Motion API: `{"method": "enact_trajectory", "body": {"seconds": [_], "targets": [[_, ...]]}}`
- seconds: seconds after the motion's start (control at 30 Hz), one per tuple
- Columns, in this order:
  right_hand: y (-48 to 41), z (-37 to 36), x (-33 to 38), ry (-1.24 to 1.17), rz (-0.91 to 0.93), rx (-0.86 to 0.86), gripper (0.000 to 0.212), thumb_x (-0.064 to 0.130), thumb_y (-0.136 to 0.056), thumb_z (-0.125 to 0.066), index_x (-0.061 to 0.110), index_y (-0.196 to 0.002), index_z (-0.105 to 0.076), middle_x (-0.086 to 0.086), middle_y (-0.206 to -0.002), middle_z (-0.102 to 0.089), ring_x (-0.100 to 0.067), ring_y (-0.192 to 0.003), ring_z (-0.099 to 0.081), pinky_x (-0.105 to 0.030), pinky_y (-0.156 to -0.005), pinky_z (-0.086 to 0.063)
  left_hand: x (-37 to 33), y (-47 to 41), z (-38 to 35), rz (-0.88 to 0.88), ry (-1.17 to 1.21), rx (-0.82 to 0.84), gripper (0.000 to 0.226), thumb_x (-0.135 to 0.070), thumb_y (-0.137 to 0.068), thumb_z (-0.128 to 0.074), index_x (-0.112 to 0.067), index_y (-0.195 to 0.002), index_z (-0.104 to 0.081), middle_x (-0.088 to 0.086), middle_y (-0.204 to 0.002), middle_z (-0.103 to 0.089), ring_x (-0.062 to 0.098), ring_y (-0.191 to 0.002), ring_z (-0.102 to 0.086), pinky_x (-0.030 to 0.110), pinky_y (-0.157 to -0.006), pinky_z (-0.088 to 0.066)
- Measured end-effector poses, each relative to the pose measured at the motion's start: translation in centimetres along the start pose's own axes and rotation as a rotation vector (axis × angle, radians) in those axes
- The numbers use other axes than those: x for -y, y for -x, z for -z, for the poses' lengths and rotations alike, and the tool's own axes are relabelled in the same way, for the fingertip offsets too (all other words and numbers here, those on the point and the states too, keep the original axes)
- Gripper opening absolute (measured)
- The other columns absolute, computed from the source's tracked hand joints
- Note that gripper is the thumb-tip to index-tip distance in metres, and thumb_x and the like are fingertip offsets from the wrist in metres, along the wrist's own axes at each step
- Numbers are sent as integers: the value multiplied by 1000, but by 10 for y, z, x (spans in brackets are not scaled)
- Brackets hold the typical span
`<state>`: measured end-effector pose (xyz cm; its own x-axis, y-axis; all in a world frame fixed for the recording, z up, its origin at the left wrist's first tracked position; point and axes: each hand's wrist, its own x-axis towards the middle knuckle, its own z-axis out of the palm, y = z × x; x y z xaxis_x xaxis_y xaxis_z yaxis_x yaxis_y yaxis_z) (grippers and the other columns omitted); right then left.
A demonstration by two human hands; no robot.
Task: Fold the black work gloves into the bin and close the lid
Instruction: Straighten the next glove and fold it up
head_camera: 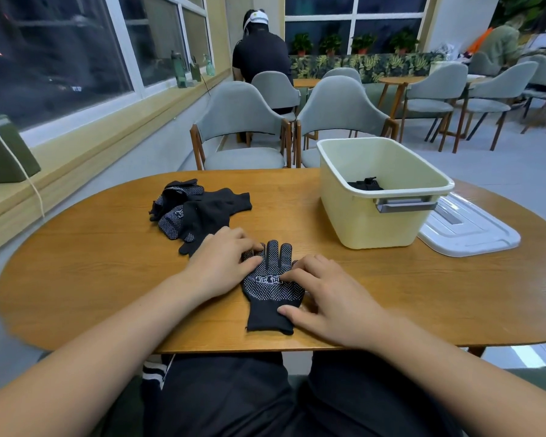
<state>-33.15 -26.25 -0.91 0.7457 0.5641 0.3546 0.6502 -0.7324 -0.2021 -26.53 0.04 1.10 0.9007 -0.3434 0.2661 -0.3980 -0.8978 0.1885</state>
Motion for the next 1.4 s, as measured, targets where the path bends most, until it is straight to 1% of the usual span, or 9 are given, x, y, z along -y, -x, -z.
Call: {"method": "enact_trajectory", "body": {"seconds": [0.13, 0.33, 0.53, 0.73, 0.9, 1.07, 1.17, 1.27, 1.4], "targets": [[1, 0, 1, 11, -3, 1, 55, 72, -99, -54, 29, -133, -64, 9, -123, -55, -16, -114, -53, -36, -97, -45, -1, 7, -1, -21, -59, 2, 44, -59, -105, -53, -42, -143, -64, -22, -134, -59, 10, -127, -49, 41, -106, -42], [0, 1, 2, 9, -19, 2, 58, 71, -99, -55, 29, -138, -62, 8, -126, -56, -17, -116, -53, -38, -99, -46, 7, -1, 5, 24, -11, -6, 41, -64, -101, -56, -41, -132, -69, -18, -129, -61, 10, -121, -52, 42, -104, -46], [1, 2, 5, -7, -23, -1, 56, 70, -99, -56, 30, -138, -61, 8, -128, -56, -16, -118, -55, -38, -100, -47, 30, -21, 23, 120, 12, -91, 28, -45, -103, -63, -32, -126, -72, -10, -126, -66, 16, -121, -57, 49, -105, -51], [2, 1, 5, -41, -34, -24, 54, 68, -98, -60, 28, -135, -63, 9, -125, -57, -16, -117, -56, -38, -100, -48, 60, -48, 36, 223, -29, -200, 18, -33, -100, -66, -28, -116, -75, -4, -120, -67, 23, -122, -57, 47, -102, -51], [1, 1, 6, -43, -45, -11, 54, 69, -97, -59, 30, -134, -63, 10, -124, -56, -14, -117, -54, -36, -101, -47, 77, -75, 36, 231, -68, -176, 14, -31, -102, -63, -27, -110, -73, -4, -111, -64, 24, -116, -58, 42, -93, -51], [-1, 1, 5, -47, -45, -9, 55, 70, -97, -60, 29, -133, -64, 11, -124, -56, -12, -117, -54, -34, -100, -47, 71, -100, 33, 250, -119, -123, 23, -51, -102, -62, -29, -104, -71, -4, -106, -65, 24, -107, -61, 47, -92, -53], [-2, 1, 5, -51, -41, -14, 53, 68, -97, -61, 28, -132, -65, 11, -123, -57, -13, -117, -55, -34, -100, -47, 63, -111, 33, 276, -146, -24, 32, -59, -95, -70, -28, -103, -69, -4, -105, -64, 22, -100, -62, 44, -87, -55], [-2, 1, 5, -59, -41, -15, 53, 67, -96, -62, 28, -131, -66, 10, -123, -58, -14, -117, -55, -35, -100, -47, 59, -114, 33, 319, -138, 75, 35, -43, -89, -82, -24, -116, -70, 1, -118, -59, 25, -108, -60, 43, -87, -56], [-1, 1, 4, -56, -42, -11, 53, 68, -96, -60, 28, -131, -65, 10, -124, -57, -13, -117, -54, -34, -100, -46, 59, -109, 40, 337, -80, 64, 45, -21, -86, -84, -20, -127, -66, 5, -123, -58, 27, -111, -59, 41, -90, -56]]}}
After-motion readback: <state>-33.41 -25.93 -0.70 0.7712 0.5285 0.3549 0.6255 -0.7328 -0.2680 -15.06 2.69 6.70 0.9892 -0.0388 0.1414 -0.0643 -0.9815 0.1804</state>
